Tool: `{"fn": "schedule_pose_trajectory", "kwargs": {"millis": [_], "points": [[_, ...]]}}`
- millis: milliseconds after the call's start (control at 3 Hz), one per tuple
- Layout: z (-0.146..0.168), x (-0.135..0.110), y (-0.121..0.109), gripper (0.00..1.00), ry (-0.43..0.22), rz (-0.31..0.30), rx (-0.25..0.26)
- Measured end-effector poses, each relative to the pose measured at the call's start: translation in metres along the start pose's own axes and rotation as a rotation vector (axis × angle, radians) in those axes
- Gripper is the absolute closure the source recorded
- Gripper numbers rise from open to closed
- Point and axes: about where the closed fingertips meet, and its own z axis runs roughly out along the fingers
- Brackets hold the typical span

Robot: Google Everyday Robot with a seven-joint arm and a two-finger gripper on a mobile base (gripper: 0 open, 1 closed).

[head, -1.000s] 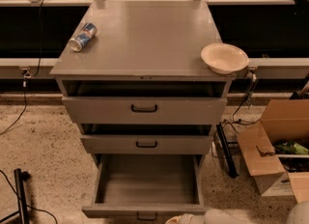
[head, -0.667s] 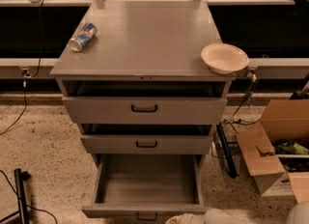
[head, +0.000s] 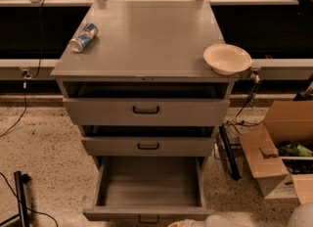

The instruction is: Close bottom drawer

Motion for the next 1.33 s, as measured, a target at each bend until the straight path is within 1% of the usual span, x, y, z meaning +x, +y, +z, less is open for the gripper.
{"fn": "schedule_pose_trajectory", "kwargs": {"millis": [333,667,1000,1333], "points": [[0.001,0.002,-0.014,1.0,-0.002,-0.02,0.011],[-0.002,0.005,-0.04,1.0,-0.02,-0.031,0.031],[-0.004,0.008,-0.053,1.0,-0.04,-0.035,0.042],[-0.004,0.008,-0.053,1.0,-0.04,-0.035,0.042]]}}
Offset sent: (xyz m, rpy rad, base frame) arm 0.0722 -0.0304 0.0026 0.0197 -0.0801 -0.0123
